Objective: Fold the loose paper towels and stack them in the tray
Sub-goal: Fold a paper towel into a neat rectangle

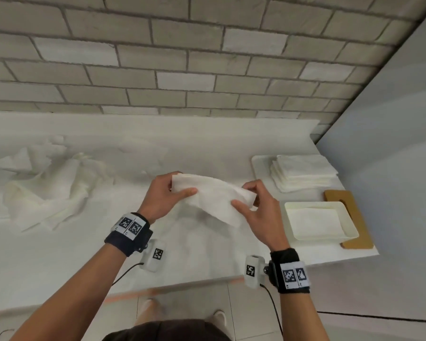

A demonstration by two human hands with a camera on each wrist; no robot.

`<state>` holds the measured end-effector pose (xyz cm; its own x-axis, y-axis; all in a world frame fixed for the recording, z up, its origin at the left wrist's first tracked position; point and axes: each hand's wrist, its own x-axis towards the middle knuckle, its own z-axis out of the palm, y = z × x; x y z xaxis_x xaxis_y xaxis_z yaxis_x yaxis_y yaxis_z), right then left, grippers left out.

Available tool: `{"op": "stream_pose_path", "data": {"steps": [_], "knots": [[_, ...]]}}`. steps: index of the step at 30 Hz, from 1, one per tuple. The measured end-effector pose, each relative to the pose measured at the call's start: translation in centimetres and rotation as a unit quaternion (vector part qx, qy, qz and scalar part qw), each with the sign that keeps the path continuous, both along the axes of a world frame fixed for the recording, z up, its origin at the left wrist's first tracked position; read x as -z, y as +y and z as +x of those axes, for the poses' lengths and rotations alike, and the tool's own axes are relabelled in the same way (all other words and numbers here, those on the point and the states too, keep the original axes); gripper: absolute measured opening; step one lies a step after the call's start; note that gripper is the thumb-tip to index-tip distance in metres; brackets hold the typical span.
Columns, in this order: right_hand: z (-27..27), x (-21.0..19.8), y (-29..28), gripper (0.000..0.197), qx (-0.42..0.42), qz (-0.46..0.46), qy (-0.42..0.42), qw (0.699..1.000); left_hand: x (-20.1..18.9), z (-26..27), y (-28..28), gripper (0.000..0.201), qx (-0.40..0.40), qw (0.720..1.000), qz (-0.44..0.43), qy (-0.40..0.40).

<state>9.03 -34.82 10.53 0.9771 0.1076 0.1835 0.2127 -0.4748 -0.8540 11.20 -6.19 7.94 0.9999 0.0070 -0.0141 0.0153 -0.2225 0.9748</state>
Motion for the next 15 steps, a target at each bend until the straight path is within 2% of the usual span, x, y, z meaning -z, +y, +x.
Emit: {"op": "stream_pose_path", "data": {"steps": [3,5,7,11,13,15], "knots": [[-1.4,4.9,-2.9,0.019,0.022,-0.039,-0.001,0.999,2.9,-1.4,-3.9,0.021,-0.018,0.999,0.021,0.023],[-2.1,6.7,-4.4,0.019,0.044,-0.039,-0.010,0.998,4.4,-2.5,-6.3,0.016,-0.041,0.999,0.017,0.025],[-2.6,7.4,-5.3,0.024,0.042,-0.014,-0.020,0.999,5.2,-3.5,-7.6,0.014,-0.053,0.998,0.005,0.016],[-2.8,9.5,-7.2,0.036,0.000,-0.008,0.054,0.998,6.8,-5.2,-9.8,0.012,-0.064,0.998,0.013,0.018],[-3.1,10.6,-7.5,0.039,0.010,0.004,0.064,0.998,7.6,-6.0,-10.5,0.011,-0.082,0.996,0.018,0.017],[-3.6,10.8,-7.3,0.043,0.038,0.053,0.048,0.997,7.8,-6.8,-11.2,0.016,-0.103,0.995,0.010,0.003]]}}
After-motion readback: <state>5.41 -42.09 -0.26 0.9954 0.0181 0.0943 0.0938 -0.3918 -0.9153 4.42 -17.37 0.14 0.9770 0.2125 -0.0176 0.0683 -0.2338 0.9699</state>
